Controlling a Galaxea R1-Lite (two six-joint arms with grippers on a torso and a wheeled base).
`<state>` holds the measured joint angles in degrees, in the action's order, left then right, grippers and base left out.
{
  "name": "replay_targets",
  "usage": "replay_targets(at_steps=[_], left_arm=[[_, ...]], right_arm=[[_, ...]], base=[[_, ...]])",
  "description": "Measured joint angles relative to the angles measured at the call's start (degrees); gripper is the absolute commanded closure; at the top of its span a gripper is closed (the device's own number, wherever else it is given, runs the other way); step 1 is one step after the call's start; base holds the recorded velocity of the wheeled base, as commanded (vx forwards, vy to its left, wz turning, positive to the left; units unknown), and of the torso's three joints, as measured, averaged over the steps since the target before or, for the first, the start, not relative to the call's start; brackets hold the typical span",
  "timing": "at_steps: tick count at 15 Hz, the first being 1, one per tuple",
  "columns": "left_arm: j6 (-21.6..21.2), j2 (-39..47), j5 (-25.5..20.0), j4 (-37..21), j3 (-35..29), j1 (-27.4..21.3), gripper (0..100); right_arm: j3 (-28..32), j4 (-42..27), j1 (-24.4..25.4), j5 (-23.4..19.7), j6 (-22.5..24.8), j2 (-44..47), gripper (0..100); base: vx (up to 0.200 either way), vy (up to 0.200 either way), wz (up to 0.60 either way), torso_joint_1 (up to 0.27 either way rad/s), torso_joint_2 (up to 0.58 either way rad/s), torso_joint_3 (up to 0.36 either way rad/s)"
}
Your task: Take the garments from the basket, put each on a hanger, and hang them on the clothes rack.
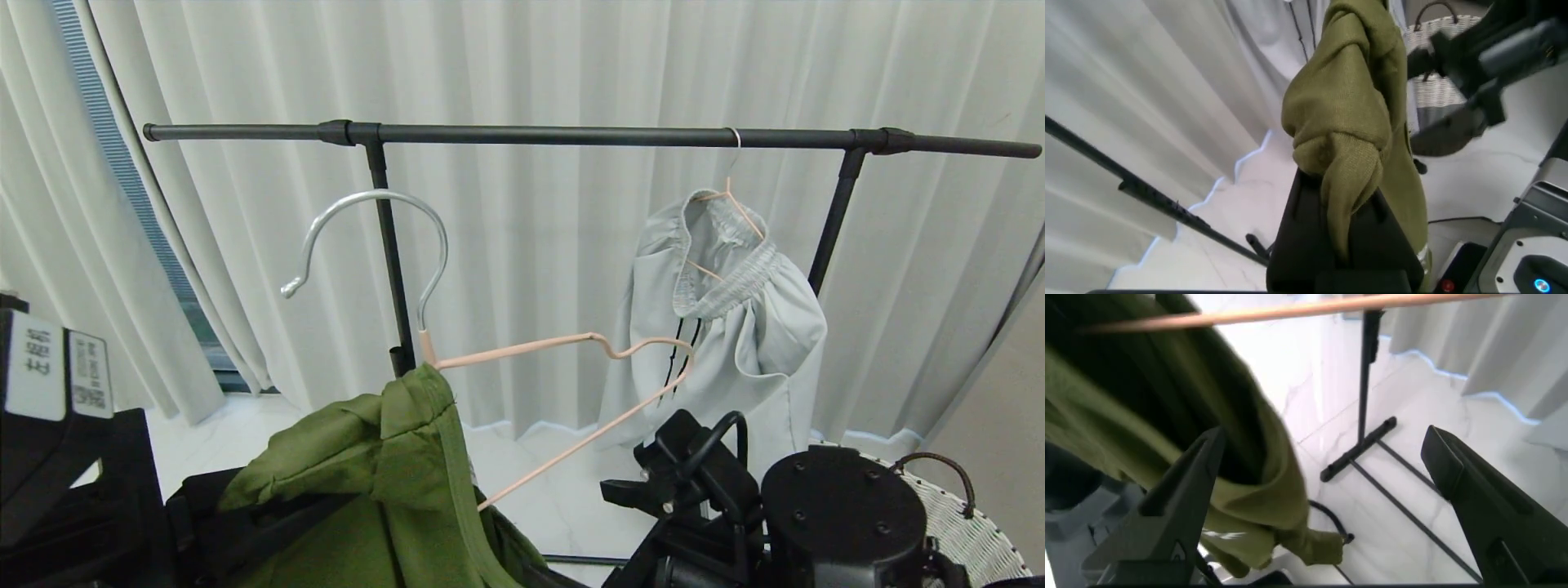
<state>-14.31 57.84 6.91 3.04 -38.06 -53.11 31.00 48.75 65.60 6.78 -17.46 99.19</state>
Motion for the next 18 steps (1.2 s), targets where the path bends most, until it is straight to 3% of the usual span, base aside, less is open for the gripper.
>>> replay_targets(at_steps=[3, 9, 14, 18], left_arm=[[0.06, -0.35, 0.0, 0.02, 0.05, -0.68, 100], [0.13, -1.4, 0.06, 0.02, 0.61, -0.74, 100], [-0.09, -3.07, 0.11, 0.07, 3.52, -0.68, 100], [-0.09, -3.85, -0.32, 0.22, 7.69, -0.9, 100]], right_arm=[[0.94, 1.41, 2.16, 0.33, -0.02, 3.91, 0], [0.11, 1.45, 1.63, 6.46, 0.39, 8.06, 0], [-7.74, 1.44, -7.58, 8.37, 5.61, 4.47, 0], [-8.98, 1.41, -17.58, 8.28, 11.28, -0.29, 0]], base=[[0.0, 0.0, 0.0, 0.0, 0.0, 0.0], [0.0, 0.0, 0.0, 0.0, 0.0, 0.0], [0.0, 0.0, 0.0, 0.0, 0.0, 0.0], [0.0, 0.0, 0.0, 0.0, 0.0, 0.0]])
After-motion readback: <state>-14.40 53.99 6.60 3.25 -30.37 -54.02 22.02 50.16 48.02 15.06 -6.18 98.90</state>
